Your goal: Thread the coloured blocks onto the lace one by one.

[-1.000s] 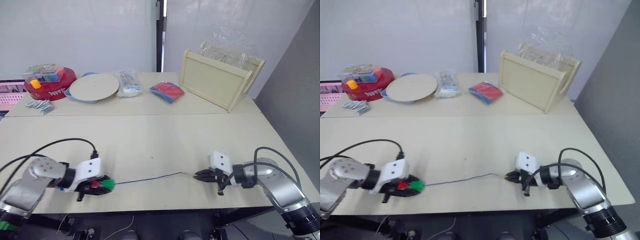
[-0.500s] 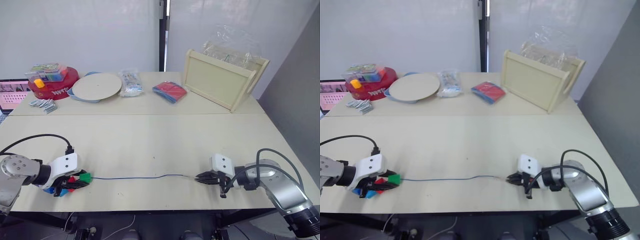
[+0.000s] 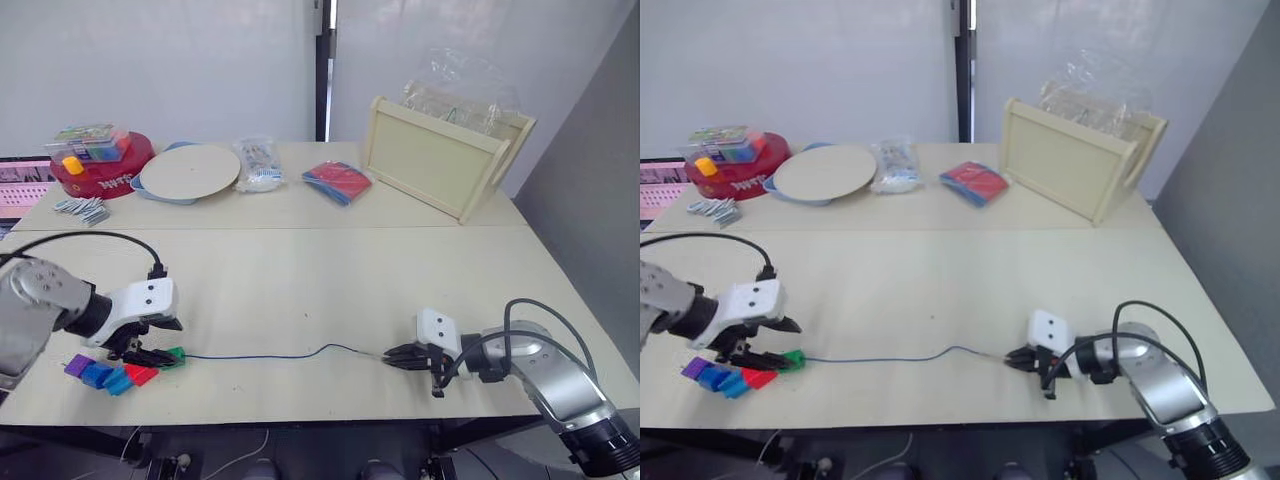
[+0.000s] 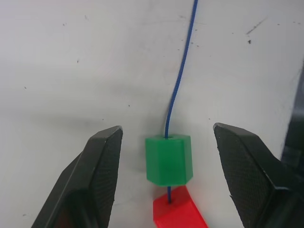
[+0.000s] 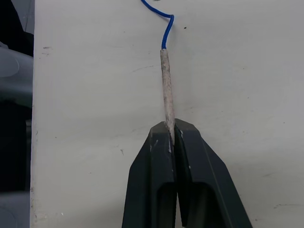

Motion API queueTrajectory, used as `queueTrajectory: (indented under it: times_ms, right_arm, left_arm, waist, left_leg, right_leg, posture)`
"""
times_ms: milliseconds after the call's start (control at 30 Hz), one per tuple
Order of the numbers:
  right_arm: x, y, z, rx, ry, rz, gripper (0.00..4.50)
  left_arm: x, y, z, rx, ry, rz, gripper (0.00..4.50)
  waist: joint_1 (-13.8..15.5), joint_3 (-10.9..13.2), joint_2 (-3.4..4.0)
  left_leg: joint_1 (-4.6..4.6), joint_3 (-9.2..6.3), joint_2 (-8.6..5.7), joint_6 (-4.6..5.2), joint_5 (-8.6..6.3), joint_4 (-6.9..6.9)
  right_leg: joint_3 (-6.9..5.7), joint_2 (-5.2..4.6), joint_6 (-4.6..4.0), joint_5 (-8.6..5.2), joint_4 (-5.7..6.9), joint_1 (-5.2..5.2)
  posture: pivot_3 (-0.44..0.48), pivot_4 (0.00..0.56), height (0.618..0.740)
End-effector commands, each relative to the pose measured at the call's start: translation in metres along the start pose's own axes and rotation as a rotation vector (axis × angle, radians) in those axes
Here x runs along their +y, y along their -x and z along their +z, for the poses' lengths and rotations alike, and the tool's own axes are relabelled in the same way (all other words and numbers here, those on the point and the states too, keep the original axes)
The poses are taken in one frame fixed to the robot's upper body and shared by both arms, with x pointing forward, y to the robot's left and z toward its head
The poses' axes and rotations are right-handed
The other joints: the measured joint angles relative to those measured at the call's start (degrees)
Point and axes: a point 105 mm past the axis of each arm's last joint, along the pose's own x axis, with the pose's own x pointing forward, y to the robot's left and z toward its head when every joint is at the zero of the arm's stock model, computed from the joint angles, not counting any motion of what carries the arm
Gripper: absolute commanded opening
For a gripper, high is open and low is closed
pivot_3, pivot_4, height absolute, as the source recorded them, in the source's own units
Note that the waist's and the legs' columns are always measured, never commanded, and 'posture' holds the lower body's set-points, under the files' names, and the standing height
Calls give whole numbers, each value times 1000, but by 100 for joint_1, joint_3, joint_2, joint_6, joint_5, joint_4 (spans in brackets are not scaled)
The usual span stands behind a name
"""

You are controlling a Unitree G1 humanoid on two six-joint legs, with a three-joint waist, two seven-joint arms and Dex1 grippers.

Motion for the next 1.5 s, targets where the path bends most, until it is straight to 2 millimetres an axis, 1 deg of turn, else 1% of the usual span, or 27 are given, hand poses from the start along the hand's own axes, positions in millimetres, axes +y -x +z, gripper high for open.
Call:
queueTrajectory:
  times_ms: [33, 167, 467, 533, 633, 667, 733, 767, 967, 1067, 1167, 1233, 1333, 1500]
  right_arm:
    - [4, -2, 10, -30, 28, -3, 0]
    - [9, -2, 10, -28, 25, -14, 0]
    - [15, 0, 9, -15, 9, -52, 0]
    - [17, 0, 8, -8, 4, -58, 0]
    - [18, 1, 6, 1, 0, -60, 0]
    - [19, 2, 5, 8, -3, -59, 0]
    - [19, 3, 3, 19, -7, -57, 0]
    - [20, 4, 3, 22, -7, -57, 0]
    - [22, 5, -2, 44, -8, -53, 0]
    - [18, 9, -12, 87, -5, -76, 0]
    - [-1, 31, -34, 176, -17, -170, 0]
    - [-12, 44, -43, 206, -19, -227, 0]
    - [-17, 54, -44, 208, -24, -256, 0]
    - [-20, 61, -46, 225, -16, -268, 0]
  left_arm:
    - [-6, 2, -3, 107, 11, -54, 3238]
    - [5, -3, -14, 226, -12, -54, 3238]
    - [0, -29, -19, 260, -16, -128, 3238]
    - [-4, -38, -21, 249, 7, -151, 3238]
    - [-4, -47, -19, 230, 19, -154, 2413]
    - [-6, -49, -17, 221, 26, -163, 2020]
    - [-8, -50, -15, 212, 35, -171, 1433]
    - [-8, -51, -15, 212, 36, -171, 1284]
    - [-14, -51, -19, 215, 51, -206, 1284]
    - [-16, -48, -23, 229, 49, -224, 1284]
    - [-17, -44, -27, 248, 41, -228, 1284]
    - [-16, -43, -30, 258, 33, -226, 1284]
    - [-17, -43, -30, 254, 33, -226, 1284]
    - [-14, -43, -34, 267, 17, -205, 1284]
  waist:
    - [-14, 0, 0]
    - [13, 0, 0]
    - [20, 1, -2]
    - [14, 0, 0]
    - [19, -3, 8]
    - [20, -3, 8]
    - [24, -3, 9]
    - [30, -4, 10]
    - [22, -5, 11]
    - [20, -5, 12]
    - [15, -5, 12]
    - [12, -6, 12]
    - [13, -6, 11]
    - [5, -7, 14]
  left_leg:
    - [1, 1, 0, 0, 0, 0]
    - [-2, 0, 2, 0, 0, 1]
    - [-7, -1, 1, 0, 0, 6]
    - [-5, -1, 2, 0, 0, 6]
    - [2, 0, 0, 0, 0, 6]
    - [4, 0, 0, 0, 0, 7]
    - [4, 0, -1, 0, 0, 10]
    - [5, 0, -2, 0, 0, 10]
    - [6, 0, -3, 1, 0, 10]
    - [6, 0, -3, 1, 0, 10]
    - [7, 1, -4, 1, 0, 10]
    - [10, 3, -3, 1, 0, 10]
    - [14, 3, -3, 1, 0, 10]
    - [14, 3, -3, 1, 0, 10]
  right_leg:
    - [1, 0, 0, 0, 0, 0]
    - [0, 4, 0, 0, 1, -2]
    - [-1, 2, 0, 0, 1, -2]
    - [0, 2, 0, 0, 1, -2]
    - [2, 1, 0, 0, 4, 2]
    - [2, 1, 0, 0, 6, 4]
    - [2, 0, 0, 0, 6, 7]
    - [2, -2, 0, 0, 5, 8]
    - [2, -3, 1, 0, 6, 8]
    - [3, -3, 1, 0, 5, 8]
    - [4, -3, 1, 0, 4, 9]
    - [5, -3, 1, 0, 3, 13]
    - [5, -3, 1, 0, 3, 17]
    - [5, -3, 1, 0, 4, 17]
  posture:
    - [0, 150, 740]
    - [0, 150, 740]
    - [0, 150, 740]
    - [0, 150, 740]
    - [0, 150, 740]
    - [0, 150, 740]
    - [0, 150, 740]
    - [0, 150, 740]
    - [0, 150, 740]
    - [0, 150, 740]
    - [0, 150, 740]
    - [0, 150, 740]
    - [0, 150, 740]
    - [0, 150, 740]
